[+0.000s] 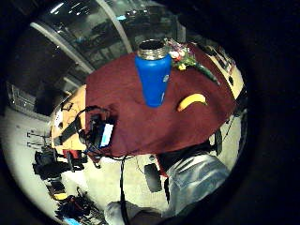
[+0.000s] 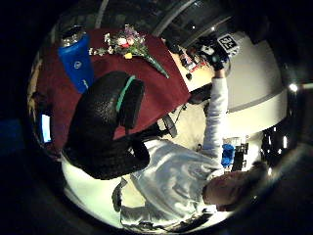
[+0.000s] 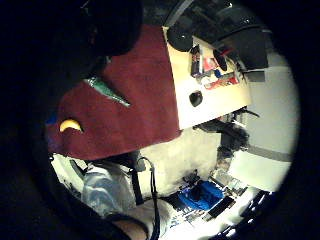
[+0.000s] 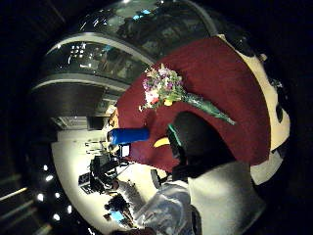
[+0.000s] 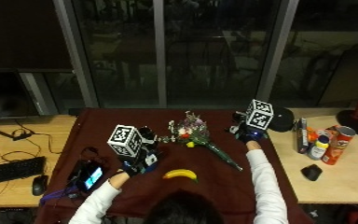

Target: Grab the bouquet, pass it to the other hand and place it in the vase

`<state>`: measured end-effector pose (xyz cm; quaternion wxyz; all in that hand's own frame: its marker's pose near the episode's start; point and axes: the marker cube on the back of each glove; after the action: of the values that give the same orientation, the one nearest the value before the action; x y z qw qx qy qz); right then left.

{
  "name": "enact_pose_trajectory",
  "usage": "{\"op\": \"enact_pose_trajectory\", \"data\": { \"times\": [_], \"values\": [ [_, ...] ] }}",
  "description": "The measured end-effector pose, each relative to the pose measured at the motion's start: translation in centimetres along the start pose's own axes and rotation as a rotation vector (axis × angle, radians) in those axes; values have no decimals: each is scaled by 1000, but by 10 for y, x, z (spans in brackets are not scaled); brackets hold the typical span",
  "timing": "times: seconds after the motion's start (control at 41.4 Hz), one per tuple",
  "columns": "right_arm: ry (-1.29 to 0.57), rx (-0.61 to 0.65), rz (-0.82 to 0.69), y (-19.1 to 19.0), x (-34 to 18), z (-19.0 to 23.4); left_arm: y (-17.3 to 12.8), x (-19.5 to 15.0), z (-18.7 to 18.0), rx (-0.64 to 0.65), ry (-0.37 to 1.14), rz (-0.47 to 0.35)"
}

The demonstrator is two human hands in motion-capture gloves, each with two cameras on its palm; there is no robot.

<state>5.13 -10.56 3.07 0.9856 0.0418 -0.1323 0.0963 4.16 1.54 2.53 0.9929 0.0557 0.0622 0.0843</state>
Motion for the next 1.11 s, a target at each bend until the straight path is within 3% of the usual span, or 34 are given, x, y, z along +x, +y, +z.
{"op": "enact_pose_trajectory", "data": {
  "times": [0.121,0.338,0.507,0.556,0.677,0.942,1.112],
  "values": [
    [-10,-33,45,-29,7,41,4,14,6,-50,87,58],
    [-71,-120,101,-68,21,128,10,26,14,-79,72,99],
    [-153,-248,35,-51,15,173,15,25,21,-98,89,107],
    [-153,-272,34,-45,14,181,15,25,21,-90,78,104],
    [-82,-197,114,-38,14,199,15,26,21,-120,101,97],
    [-30,-238,24,-25,-5,234,16,26,24,-143,104,97],
    [46,-208,193,-25,-12,231,16,26,22,-147,104,92]
  ]
}}
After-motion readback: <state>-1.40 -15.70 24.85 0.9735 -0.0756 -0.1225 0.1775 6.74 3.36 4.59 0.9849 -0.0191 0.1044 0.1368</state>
